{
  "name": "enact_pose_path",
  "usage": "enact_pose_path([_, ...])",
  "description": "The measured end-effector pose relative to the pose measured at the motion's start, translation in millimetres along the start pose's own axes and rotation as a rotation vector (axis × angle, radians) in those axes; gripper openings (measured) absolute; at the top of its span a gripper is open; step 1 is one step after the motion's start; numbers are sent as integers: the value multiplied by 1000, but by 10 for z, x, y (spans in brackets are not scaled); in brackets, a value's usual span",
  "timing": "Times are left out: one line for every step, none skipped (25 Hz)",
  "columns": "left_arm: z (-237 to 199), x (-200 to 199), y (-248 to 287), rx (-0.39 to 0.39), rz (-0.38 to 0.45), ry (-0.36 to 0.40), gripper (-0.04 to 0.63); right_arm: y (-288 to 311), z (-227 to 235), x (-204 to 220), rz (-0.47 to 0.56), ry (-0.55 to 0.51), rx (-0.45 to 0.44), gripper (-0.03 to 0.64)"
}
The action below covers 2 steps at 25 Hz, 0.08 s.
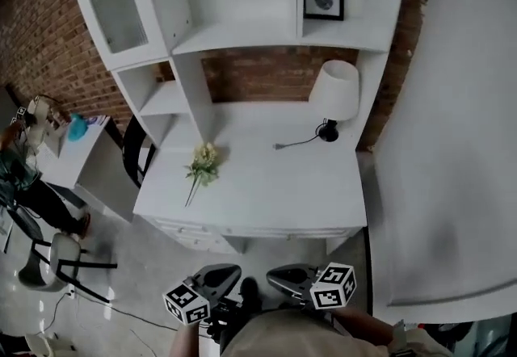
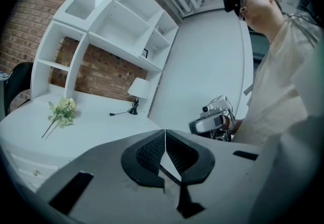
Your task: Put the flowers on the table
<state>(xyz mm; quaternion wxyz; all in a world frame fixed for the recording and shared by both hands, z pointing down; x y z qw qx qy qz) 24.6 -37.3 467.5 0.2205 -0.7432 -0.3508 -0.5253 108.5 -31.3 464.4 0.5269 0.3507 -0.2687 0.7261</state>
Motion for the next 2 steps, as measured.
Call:
enact_pose_path([84, 14, -62, -21, -16, -16, 12, -35, -84, 48, -12, 23, -11, 26])
enact_pose_path([174, 26, -124, -41, -32, -32, 12, -73, -172, 95, -24, 47, -21, 27])
Point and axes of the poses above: the fingertips, and each gripper's own axes: y forward along the fingers, z to its right, x out of its underside, the point moved 1 cm from there along -y, backward along the fingers, and after that the axes turned 13 degrees about z, right-handed, at the moved point
